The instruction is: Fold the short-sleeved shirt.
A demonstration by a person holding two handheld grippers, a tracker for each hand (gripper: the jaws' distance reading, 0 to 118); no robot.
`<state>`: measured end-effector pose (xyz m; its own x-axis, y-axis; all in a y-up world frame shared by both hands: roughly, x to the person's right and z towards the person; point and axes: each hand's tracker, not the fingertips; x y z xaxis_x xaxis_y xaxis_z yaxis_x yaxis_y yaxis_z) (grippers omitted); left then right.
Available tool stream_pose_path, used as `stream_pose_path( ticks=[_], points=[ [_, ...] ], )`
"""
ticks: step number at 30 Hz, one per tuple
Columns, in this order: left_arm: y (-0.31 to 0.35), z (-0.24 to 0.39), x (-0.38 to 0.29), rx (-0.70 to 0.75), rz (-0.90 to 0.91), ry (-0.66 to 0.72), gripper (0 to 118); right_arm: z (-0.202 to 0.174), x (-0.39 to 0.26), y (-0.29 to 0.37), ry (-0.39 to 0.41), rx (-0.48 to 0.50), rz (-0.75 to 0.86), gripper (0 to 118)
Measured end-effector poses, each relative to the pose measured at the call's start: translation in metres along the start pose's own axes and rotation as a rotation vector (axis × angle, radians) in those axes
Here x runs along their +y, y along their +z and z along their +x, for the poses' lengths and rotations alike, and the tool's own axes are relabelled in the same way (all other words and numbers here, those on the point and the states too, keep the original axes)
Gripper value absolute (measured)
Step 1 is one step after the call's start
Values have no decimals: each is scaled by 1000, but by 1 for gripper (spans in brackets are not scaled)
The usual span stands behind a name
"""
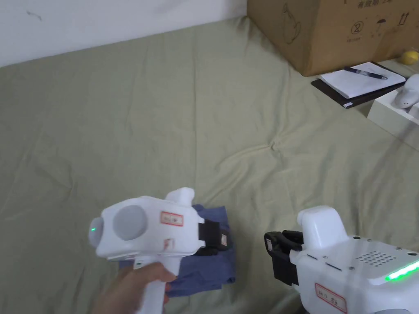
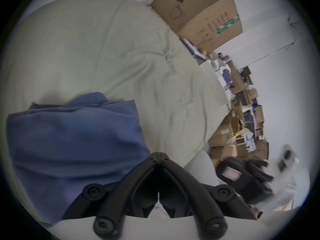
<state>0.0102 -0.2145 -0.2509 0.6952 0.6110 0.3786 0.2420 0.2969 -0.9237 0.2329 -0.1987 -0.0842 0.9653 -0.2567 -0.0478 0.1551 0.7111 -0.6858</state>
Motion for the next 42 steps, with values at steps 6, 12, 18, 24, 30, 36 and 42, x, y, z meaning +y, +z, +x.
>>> stream_pose_path(
  ticks=[6,12,18,24,30,36,42],
  points=[
    [104,-66,-37,-23,174,91,116,-41,10,-46,133,84,-42,0],
    [140,-137,-63,39,226,275,116,-86,13,-111,219,143,-112,0],
    [99,-179,-49,-102,171,331,116,-80,-2,-159,147,129,-195,0],
    [37,-187,-17,-274,121,379,116,-80,-4,-154,172,116,-174,0],
    [21,-182,-8,-162,117,351,27,-86,1,-143,172,79,-159,0],
    [51,-200,-20,-217,148,347,25,-86,31,-91,-23,126,33,0],
    [143,-233,-9,57,127,238,25,-111,51,-51,68,26,231,0]
  ],
)
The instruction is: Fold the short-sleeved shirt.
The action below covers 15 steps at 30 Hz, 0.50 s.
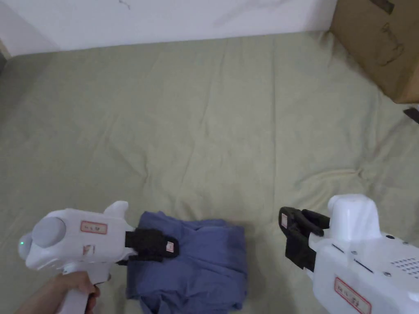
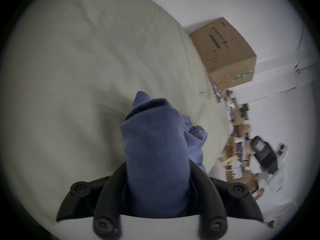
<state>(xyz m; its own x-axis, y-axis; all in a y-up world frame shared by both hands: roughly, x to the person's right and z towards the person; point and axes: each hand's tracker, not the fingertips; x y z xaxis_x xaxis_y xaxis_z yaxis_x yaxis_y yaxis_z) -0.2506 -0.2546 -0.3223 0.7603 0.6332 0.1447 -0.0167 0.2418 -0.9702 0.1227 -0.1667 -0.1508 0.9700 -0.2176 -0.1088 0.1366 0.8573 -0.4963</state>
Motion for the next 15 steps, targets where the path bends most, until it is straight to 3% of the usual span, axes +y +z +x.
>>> stream_pose_path(
  ticks=[3,8,11,15],
  points=[
    [48,-18,15,250,4,-55,25,-13,2,10,90,-82,67,0],
    [108,-58,30,621,28,-103,25,-18,1,22,51,-113,106,0],
    [119,-80,37,866,-49,-179,25,-14,4,21,42,-118,88,0],
    [130,-109,41,933,-67,-133,25,-7,6,21,17,-138,65,0]
  ],
)
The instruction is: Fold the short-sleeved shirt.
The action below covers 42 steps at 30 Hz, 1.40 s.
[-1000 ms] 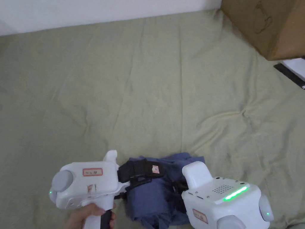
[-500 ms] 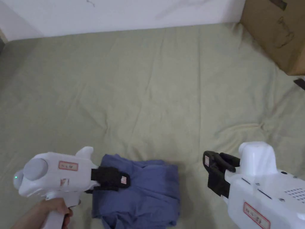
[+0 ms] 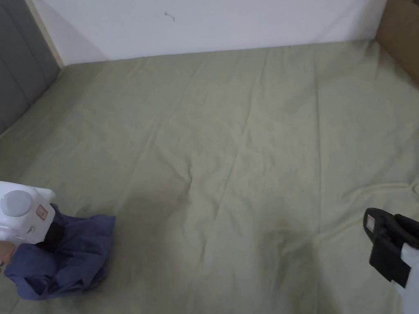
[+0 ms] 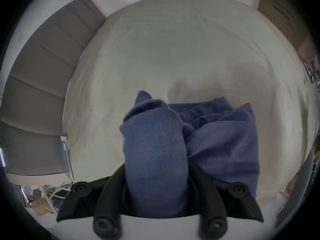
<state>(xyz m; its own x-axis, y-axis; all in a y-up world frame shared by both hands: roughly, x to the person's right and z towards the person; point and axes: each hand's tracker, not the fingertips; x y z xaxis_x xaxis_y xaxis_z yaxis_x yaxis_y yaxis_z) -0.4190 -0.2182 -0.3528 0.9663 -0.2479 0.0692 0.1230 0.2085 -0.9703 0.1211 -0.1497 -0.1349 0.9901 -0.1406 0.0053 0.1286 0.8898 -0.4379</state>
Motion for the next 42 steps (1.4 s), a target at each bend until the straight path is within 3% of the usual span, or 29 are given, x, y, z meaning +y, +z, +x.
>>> stream_pose_path(
  ticks=[2,4,5,6,7,8,14,16,17,20,21,26,35,37,38,39,40,41,42],
  points=[
    [-2,-7,0,54,-4,11,25,3,1,1,-5,-11,-5,0],
    [0,-7,-1,196,35,-59,39,3,4,2,1,-19,-13,0],
    [2,-7,-4,256,62,-59,53,3,4,2,9,-22,-12,0],
    [4,-7,-7,295,83,-50,81,3,4,2,15,-21,-16,0],
    [6,-9,-7,307,85,-39,100,3,3,2,20,-27,-19,0],
    [12,-11,-10,295,99,-17,107,4,4,2,22,-30,-21,0],
    [75,-7,-29,-133,292,271,108,-1,5,3,24,-18,-31,0],
    [100,10,-38,-154,395,232,101,0,4,5,17,-10,-31,0],
    [114,23,-43,-156,431,206,89,-1,5,6,18,-9,-29,0],
    [148,65,-60,-179,561,170,9,-1,7,12,23,-1,-15,0],
    [159,78,-68,-176,612,155,0,-1,8,14,26,7,-5,0],
    [207,154,-115,-172,831,100,0,2,25,27,41,0,60,0],
    [260,222,-164,-271,1082,84,0,6,49,59,71,-9,173,0],
    [268,231,-170,-175,1146,80,15,6,51,65,87,-23,195,0],
    [271,234,-172,-154,1166,76,36,7,51,68,86,-23,204,0],
    [276,241,-173,-165,1171,77,80,8,52,71,84,-23,211,0],
    [278,241,-173,-210,1167,100,100,9,53,73,82,-21,213,0],
    [278,241,-171,-267,1146,114,108,10,54,75,77,-14,215,0],
    [278,241,-171,-324,1132,120,108,11,55,77,78,-14,217,0]
  ],
)
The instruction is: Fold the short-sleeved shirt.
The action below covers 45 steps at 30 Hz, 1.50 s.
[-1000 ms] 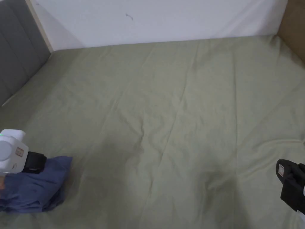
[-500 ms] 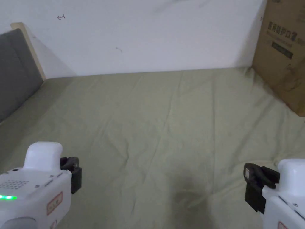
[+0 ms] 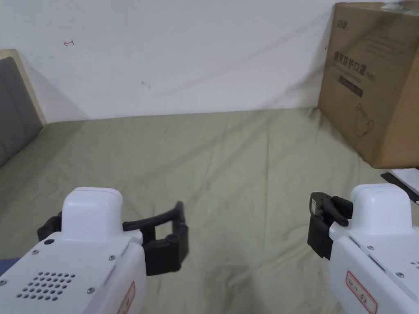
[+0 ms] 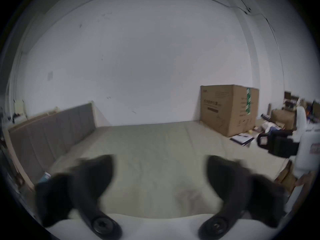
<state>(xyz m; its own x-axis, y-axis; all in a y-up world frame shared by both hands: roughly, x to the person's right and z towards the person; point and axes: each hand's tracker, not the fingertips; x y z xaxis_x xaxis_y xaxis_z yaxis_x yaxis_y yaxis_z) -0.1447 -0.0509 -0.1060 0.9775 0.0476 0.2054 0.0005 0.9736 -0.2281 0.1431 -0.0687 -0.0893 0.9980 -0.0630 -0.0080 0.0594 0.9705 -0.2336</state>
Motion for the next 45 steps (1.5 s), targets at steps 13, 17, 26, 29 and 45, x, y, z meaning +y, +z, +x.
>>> stream_pose_path(
  ticks=[13,17,26,29,45],
  points=[
    [39,43,30,169,108,-40,118,14,17,23,25,-51,23,0],
    [43,59,32,196,120,-123,118,17,19,27,13,-66,39,0],
    [41,70,25,177,39,-83,118,20,21,31,8,-55,42,0],
    [40,71,24,210,28,-94,118,22,22,30,2,-52,38,10],
    [36,61,30,194,40,-66,118,20,22,32,16,-77,98,118]
  ],
)
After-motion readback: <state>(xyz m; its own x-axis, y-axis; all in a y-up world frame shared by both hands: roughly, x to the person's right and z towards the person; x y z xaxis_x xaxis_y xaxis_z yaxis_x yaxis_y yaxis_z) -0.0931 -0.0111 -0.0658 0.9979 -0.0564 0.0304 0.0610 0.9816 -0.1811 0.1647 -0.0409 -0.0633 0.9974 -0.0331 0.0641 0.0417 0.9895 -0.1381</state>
